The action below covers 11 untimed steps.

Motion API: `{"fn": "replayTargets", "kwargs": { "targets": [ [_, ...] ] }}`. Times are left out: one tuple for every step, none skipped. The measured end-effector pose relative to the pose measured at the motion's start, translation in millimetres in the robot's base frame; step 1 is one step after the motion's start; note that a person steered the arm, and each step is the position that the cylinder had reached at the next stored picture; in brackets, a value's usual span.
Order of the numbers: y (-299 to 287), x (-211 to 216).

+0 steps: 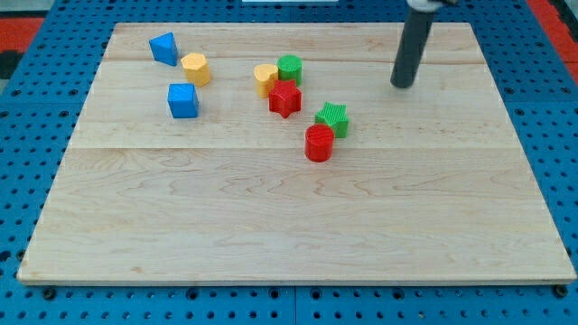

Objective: Place the yellow hexagon to the top of green circle

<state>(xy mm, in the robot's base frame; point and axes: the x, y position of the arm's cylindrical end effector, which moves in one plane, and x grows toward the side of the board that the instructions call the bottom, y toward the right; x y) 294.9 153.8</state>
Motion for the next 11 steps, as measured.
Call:
{"fn": "replayTargets", "kwargs": {
  "targets": [
    [-77,-44],
    [-160,-53],
    [-195,0],
    [-208,61],
    [-278,49],
    [-331,19],
    [-343,2],
    [-307,-41],
    [-252,-45],
    [-292,-25],
    [-286,2]
  ]
}}
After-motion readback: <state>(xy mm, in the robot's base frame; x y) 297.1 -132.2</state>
